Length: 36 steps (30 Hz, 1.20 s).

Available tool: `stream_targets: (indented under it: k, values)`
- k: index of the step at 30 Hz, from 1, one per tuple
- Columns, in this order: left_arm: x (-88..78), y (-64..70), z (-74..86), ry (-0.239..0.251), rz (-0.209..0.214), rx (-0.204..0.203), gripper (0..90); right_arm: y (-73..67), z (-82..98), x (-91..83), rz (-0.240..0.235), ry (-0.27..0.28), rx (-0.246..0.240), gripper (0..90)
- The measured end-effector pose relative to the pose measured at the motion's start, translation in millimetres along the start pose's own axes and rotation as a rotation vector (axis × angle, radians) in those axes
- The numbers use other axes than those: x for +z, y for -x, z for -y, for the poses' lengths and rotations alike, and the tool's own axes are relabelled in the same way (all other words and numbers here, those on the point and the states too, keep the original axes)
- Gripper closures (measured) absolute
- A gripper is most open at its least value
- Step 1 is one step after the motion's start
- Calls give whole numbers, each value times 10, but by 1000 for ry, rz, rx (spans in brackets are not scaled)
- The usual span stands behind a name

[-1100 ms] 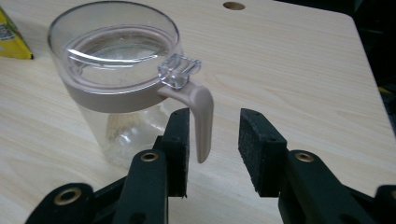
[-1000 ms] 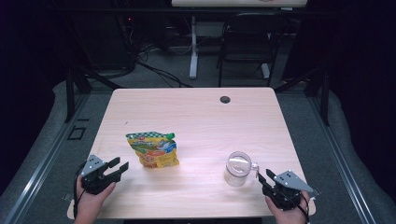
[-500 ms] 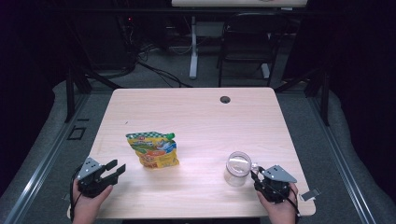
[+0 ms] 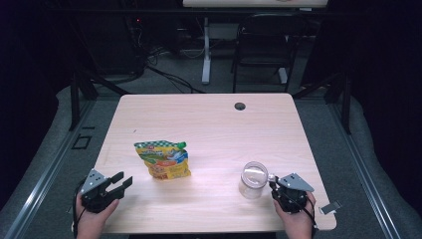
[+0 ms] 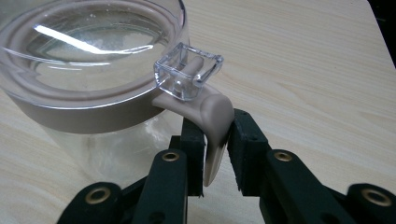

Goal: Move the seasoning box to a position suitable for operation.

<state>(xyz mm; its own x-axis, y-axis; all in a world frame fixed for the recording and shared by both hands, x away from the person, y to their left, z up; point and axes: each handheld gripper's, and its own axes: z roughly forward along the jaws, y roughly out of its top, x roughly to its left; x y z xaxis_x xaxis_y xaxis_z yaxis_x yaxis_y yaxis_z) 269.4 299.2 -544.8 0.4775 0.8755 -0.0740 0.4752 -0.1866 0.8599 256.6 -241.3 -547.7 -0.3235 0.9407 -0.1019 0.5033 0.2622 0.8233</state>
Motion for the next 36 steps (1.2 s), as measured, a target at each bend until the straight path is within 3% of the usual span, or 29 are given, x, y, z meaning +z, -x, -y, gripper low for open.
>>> stream_targets:
  k: [9,15,21,36]
  values:
    - [-4,19,-11,-3,5,6,568,-75,-77,-20,31,-6,-7,778]
    - [3,11,-10,1,8,9,568,-90,-117,31,16,-11,4,782]
    - [16,34,-21,2,16,16,568,-117,-202,112,1,-11,-19,792]
    - [19,53,-20,0,18,25,568,-331,-221,246,-98,19,-64,797]
